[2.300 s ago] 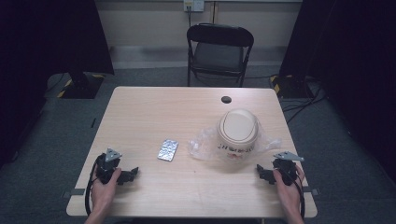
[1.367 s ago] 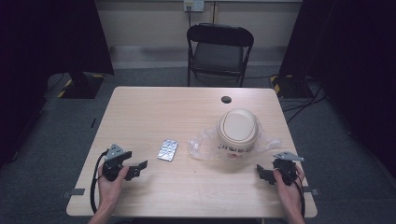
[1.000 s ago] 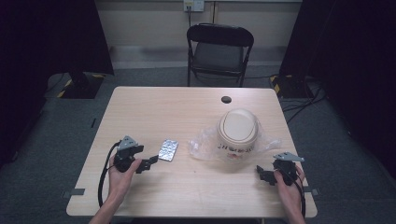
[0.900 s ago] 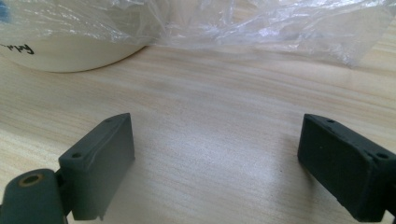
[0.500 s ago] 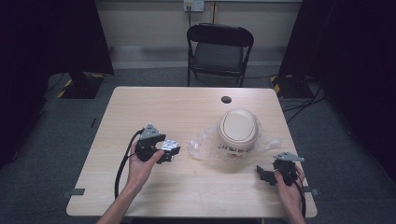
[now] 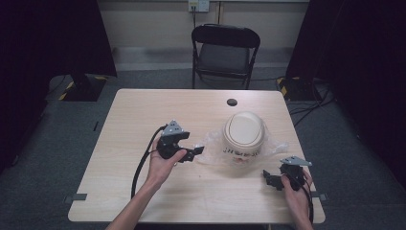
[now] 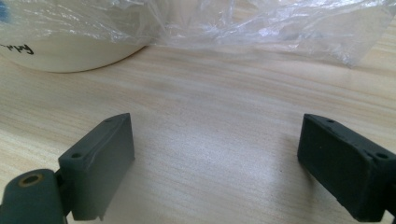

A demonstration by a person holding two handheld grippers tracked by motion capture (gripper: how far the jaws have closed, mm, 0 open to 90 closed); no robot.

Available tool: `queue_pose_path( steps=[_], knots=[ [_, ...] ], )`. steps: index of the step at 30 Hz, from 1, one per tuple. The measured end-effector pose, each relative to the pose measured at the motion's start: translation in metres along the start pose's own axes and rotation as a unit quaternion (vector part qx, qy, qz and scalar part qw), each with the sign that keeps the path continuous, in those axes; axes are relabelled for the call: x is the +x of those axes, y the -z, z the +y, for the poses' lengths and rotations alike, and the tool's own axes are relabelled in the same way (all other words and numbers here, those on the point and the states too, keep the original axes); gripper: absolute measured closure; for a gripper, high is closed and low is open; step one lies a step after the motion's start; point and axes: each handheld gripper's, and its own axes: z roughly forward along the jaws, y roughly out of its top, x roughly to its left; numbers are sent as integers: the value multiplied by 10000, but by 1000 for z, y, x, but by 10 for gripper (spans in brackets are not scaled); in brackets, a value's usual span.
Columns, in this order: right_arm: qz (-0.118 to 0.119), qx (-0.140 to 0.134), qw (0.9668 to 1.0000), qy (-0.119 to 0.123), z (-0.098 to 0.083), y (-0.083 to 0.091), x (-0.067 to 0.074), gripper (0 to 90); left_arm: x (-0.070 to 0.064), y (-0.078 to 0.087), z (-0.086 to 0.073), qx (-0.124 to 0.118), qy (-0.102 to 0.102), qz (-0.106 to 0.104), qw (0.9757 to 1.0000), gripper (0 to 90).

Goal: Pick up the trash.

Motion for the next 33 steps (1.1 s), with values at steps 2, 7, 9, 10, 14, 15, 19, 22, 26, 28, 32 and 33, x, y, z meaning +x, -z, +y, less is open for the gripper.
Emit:
queue_pose_path(
  steps=[2,7,9,10,14,15,19,22,26,28,32,33],
  knots=[
    [2,1,10000,-1,0,0,0,103,-2,-5,6,3,-14,-50,10000,171],
    [0,0,10000,1,0,0,0,103,-3,-16,18,13,-24,-90,10000,166],
    [0,-1,10000,2,0,0,0,103,-1,-24,25,113,69,-162,9998,167],
    [1,1,10000,-5,0,0,0,103,0,-26,27,117,151,-230,9996,167],
    [15,6,10000,3,0,0,0,103,0,-37,35,111,122,-237,9996,166],
    [14,10,10000,3,0,0,0,103,0,-39,38,79,129,-270,9995,167],
    [18,8,10000,5,0,0,0,103,-3,-50,48,106,21,-303,9995,164],
    [14,10,10000,2,0,0,0,103,-7,-54,55,66,-64,-334,9994,162],
    [14,10,10000,5,0,0,0,103,-9,-61,64,70,-125,-336,9993,162],
    [14,10,10000,5,0,0,0,103,-8,-66,67,63,-112,-345,9993,163],
    [14,10,10000,5,0,0,0,103,-7,-76,72,110,-51,-379,9992,162],
    [14,9,10000,7,0,0,0,103,-8,-78,74,144,-57,-380,9992,162]
  ],
)
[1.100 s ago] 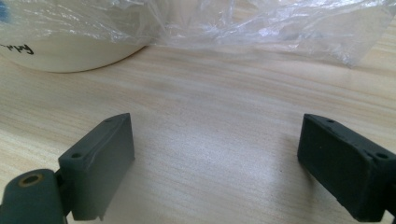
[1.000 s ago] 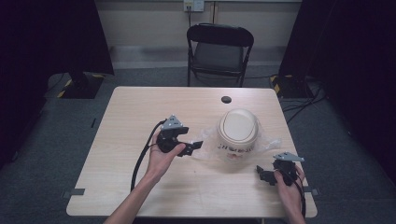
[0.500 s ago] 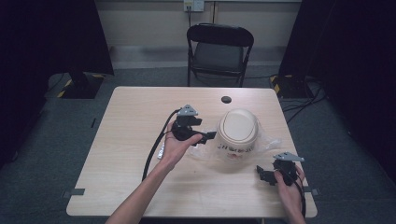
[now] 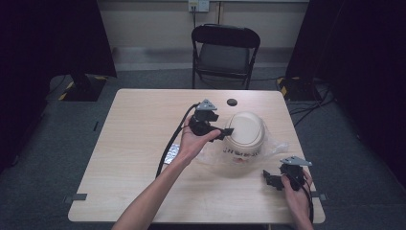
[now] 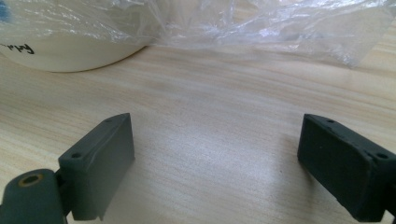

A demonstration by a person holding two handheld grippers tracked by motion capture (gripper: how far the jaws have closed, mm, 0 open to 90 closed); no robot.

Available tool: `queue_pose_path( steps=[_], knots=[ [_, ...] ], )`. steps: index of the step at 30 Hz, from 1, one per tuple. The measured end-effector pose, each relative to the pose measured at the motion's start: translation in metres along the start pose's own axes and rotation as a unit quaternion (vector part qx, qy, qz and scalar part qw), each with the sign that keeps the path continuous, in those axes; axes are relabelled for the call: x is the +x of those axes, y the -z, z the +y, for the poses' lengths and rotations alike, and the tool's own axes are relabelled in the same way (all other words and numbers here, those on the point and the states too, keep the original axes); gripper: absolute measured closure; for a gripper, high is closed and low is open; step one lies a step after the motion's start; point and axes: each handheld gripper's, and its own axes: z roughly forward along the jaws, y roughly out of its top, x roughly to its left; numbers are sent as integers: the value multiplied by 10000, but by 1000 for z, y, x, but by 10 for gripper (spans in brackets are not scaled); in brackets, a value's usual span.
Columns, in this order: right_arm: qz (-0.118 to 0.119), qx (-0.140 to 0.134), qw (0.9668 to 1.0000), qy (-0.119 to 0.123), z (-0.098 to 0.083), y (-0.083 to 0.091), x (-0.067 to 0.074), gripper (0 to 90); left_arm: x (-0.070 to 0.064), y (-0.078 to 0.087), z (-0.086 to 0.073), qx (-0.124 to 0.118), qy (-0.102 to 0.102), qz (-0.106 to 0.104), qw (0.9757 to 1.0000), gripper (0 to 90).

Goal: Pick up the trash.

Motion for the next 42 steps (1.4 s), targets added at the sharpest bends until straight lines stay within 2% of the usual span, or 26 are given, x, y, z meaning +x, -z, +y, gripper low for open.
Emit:
queue_pose_path(
  steps=[2,3,6,12,18,19,26,28,29,34,36,42],
  knots=[
    [4,-3,10000,3,0,0,0,103,-1,-3,1,12,28,-10,10000,159],
    [1,1,10000,-3,0,0,0,103,-2,-7,2,57,-54,-1,10000,159],
    [1,1,10000,-3,0,0,0,103,-3,-10,4,82,-64,13,9999,159],
    [2,1,10000,-6,0,0,0,103,-2,-22,3,137,22,-79,9999,154],
    [3,-1,10000,-3,0,0,0,103,-2,-26,1,341,-104,36,9994,154],
    [8,0,10000,8,0,0,0,103,-3,-28,-1,441,-162,122,9988,155],
    [7,-2,10000,7,0,0,0,103,-2,-34,-2,443,-84,136,9989,156],
    [8,0,10000,11,0,0,0,103,-1,-38,-2,467,-52,155,9988,155],
    [7,-2,10000,7,0,0,0,103,-1,-39,-2,545,-98,215,9982,165],
    [7,-1,10000,8,0,0,0,103,1,-42,-4,509,-45,150,9986,157],
    [7,-1,10000,6,0,0,0,103,1,-39,-3,461,-189,228,9985,162],
    [7,-1,10000,10,0,0,0,103,-2,-28,1,259,-206,171,9993,167]
  ],
)
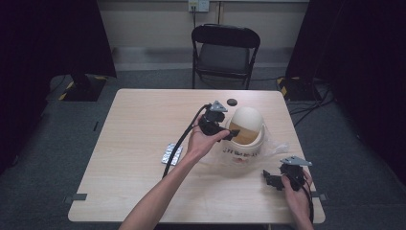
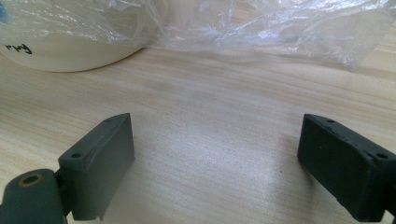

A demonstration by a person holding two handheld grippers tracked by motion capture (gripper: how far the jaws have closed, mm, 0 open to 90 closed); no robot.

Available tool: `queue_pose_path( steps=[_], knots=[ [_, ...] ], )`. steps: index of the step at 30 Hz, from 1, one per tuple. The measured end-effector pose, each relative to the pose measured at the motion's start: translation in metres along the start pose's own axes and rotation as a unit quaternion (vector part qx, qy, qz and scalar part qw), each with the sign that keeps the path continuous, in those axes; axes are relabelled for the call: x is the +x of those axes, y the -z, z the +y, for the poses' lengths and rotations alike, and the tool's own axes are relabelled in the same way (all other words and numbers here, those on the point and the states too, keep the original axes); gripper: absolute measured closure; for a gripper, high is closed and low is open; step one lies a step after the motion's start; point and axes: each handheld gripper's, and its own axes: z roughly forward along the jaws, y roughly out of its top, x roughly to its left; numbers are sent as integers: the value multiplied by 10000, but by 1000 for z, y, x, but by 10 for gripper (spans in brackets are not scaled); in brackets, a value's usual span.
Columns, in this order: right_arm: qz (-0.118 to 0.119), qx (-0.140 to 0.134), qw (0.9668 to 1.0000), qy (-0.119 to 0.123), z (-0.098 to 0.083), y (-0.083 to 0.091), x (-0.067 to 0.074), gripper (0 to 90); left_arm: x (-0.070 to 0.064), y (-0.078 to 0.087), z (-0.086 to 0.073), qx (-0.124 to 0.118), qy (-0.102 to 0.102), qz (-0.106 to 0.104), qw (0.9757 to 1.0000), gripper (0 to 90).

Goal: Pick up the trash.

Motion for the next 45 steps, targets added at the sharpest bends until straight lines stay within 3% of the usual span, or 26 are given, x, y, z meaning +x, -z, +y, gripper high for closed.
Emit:
queue_pose_path(
  steps=[6,11,13,20,23,33,41,45],
  knots=[
    [0,1,10000,-3,0,0,0,103,1,20,3,-222,-45,-77,9997,167],
    [2,0,10000,-1,0,0,0,103,7,36,0,-362,-15,90,9993,168],
    [1,0,10000,-2,0,0,0,103,11,41,-3,-380,67,87,9992,168],
    [-13,-11,10000,-5,0,0,0,105,21,60,-16,-363,43,243,9990,168],
    [-15,-9,10000,-6,0,0,0,104,33,71,-32,-415,272,300,9983,168],
    [-16,-10,10000,-3,0,0,0,104,50,105,-67,-378,428,756,9955,177],
    [-3,1,10000,7,0,0,0,101,65,124,-93,-292,719,896,9930,175],
    [1,1,10000,9,0,0,0,101,66,124,-100,-19,608,897,9941,165]
  ],
)
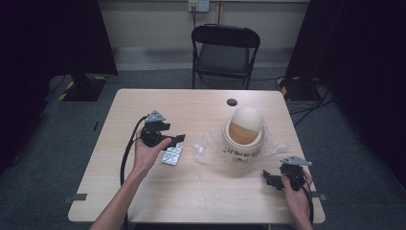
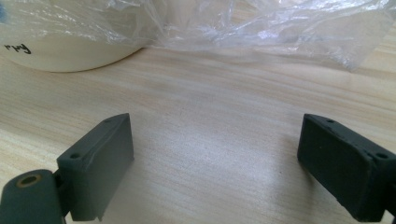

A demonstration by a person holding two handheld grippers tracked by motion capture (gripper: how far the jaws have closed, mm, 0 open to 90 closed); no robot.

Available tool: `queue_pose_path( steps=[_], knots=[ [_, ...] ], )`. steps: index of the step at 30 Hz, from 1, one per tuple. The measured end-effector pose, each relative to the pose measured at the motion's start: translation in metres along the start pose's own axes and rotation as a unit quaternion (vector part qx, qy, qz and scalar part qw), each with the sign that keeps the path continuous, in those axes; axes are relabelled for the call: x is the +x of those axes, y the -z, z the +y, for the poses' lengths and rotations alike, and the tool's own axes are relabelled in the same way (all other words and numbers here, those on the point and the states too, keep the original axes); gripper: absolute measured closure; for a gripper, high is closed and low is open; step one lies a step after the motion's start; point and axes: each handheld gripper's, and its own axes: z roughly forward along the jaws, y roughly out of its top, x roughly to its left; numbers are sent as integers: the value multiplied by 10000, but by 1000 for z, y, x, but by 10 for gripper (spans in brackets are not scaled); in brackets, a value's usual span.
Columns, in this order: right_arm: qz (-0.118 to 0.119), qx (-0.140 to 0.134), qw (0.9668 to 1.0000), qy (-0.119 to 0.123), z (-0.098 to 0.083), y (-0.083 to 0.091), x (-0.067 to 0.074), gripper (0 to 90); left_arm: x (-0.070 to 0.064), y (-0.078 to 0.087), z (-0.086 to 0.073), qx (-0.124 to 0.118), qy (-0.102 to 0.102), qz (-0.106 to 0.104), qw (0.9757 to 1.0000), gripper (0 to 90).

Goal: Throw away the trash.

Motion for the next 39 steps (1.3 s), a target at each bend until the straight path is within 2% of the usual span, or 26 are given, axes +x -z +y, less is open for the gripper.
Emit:
queue_pose_path(
  steps=[1,3,5,6,7,8,9,11,12,13,14,15,16,17,19,20,23,24,26,27,30,34,35,36,39],
  knots=[
    [0,0,10000,-1,0,0,0,101,0,1,-2,-28,-52,29,10000,165],
    [0,-1,10000,5,0,0,0,101,0,1,-3,-5,-20,38,10000,166],
    [0,0,10000,1,0,0,0,101,3,0,-13,161,-46,50,9998,166],
    [0,-1,10000,1,0,0,0,101,4,-1,-16,273,-40,-10,9996,166],
    [0,-1,10000,1,0,0,0,101,4,-1,-16,273,-40,-10,9996,166],
    [-1,0,10000,1,0,0,0,101,4,-1,-23,382,-121,123,9991,167],
    [-4,0,10000,0,0,0,0,101,5,0,-28,326,-135,213,9991,171],
    [-5,-1,10000,-3,0,0,0,101,5,-1,-33,368,-75,204,9991,173],
    [-5,1,10000,-8,0,0,0,101,6,-4,-43,447,24,156,9989,173],
    [-5,0,10000,-8,0,0,0,101,6,-4,-43,447,24,156,9989,173],
    [-6,1,10000,-7,0,0,0,101,8,-7,-53,521,72,184,9984,173],
    [-6,1,10000,-7,0,0,0,101,8,-7,-53,521,72,184,9984,173],
    [-12,-1,10000,-11,0,0,0,101,8,-10,-62,549,162,174,9982,173],
    [-12,-2,10000,-11,0,0,0,101,8,-10,-62,549,162,174,9982,173],
    [-13,0,10000,-13,0,0,0,101,4,-16,-73,884,-150,360,9953,173],
    [-19,-2,10000,-20,0,0,1,101,3,-17,-76,896,-192,446,9948,173],
    [-15,-1,10000,-16,0,0,0,101,4,-21,-79,980,-84,378,9944,166],
    [-15,0,10000,-14,0,0,0,101,3,-25,-82,1024,18,257,9944,163],
    [-15,0,10000,-13,0,0,0,101,2,-27,-82,1060,17,242,9941,163],
    [-15,0,10000,-15,0,0,0,101,1,-29,-82,1058,-44,285,9940,163],
    [-14,0,10000,-15,0,0,0,101,-1,-34,-82,953,-11,283,9950,158],
    [-19,-1,10000,-20,0,0,1,101,-6,-37,-83,946,-323,538,9935,181],
    [-18,-1,10000,-14,0,0,1,102,-5,-37,-84,917,-267,515,9941,182],
    [-21,-9,10000,-14,0,0,1,102,-4,-35,-84,947,-326,509,9937,198],
    [-26,-11,10000,-10,0,0,1,102,-1,-31,-85,928,-316,514,9939,284]
  ],
)
